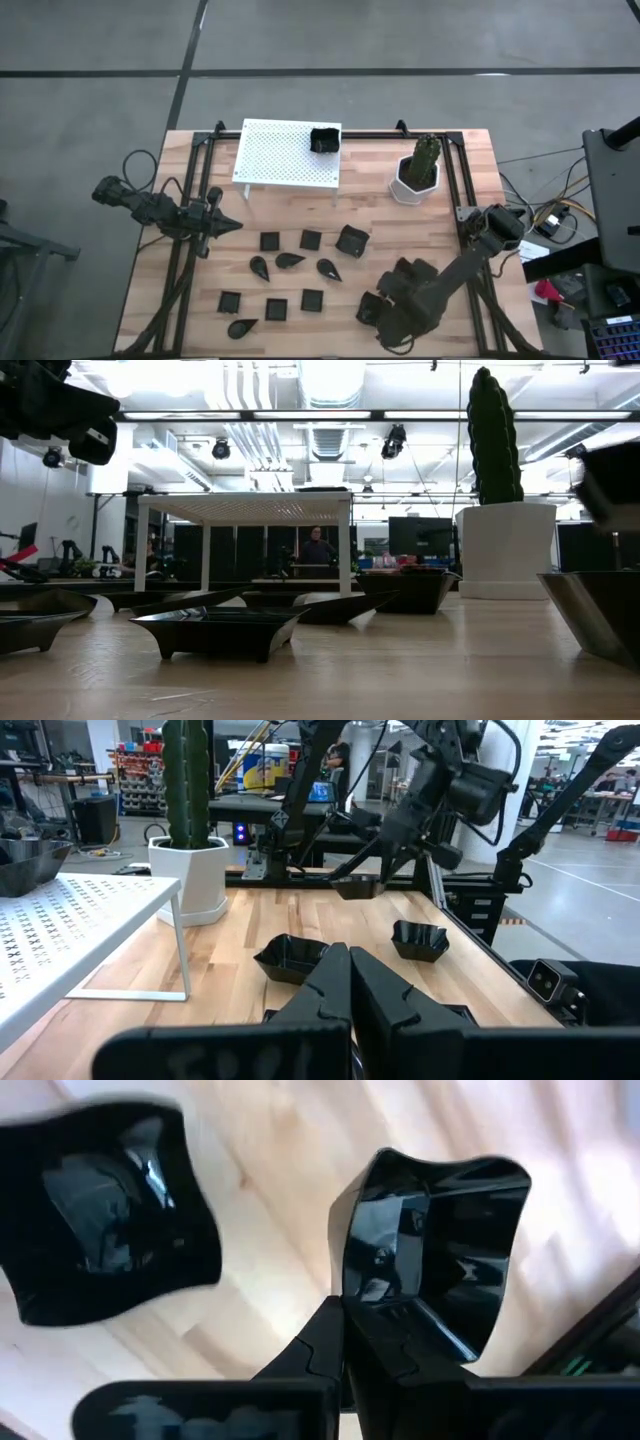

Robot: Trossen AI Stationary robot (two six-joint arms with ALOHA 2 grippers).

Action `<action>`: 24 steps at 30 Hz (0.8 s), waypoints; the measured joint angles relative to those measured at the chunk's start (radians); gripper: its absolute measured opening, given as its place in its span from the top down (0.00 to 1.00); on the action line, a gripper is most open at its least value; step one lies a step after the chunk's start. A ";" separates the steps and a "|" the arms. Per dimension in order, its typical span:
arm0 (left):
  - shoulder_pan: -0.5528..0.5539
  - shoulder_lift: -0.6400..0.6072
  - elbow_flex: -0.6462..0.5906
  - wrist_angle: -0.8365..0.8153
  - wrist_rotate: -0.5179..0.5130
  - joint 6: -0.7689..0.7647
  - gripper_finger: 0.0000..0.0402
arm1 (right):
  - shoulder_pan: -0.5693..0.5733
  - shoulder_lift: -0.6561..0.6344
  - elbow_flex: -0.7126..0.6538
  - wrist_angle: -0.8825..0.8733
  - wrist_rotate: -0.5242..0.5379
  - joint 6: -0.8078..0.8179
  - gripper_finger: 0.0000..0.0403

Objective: Pick & Place Mini shaped plates
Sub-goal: Stack the distorted square plate on top of the other distorted square plate on the shelf

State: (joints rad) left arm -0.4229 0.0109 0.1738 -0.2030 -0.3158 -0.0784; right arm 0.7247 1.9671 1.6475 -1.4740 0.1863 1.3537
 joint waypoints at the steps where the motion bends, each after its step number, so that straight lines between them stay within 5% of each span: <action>1: 0.000 0.000 0.000 0.000 0.000 0.000 1.00 | -0.011 0.000 0.013 -0.015 0.017 -0.031 0.98; 24: 0.000 0.000 0.000 0.000 0.000 0.000 1.00 | -0.350 -0.002 0.355 -0.097 0.269 -0.832 0.98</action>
State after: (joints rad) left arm -0.4227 0.0113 0.1738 -0.2031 -0.3157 -0.0784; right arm 0.3746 1.9648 2.0027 -1.5707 0.4549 0.5215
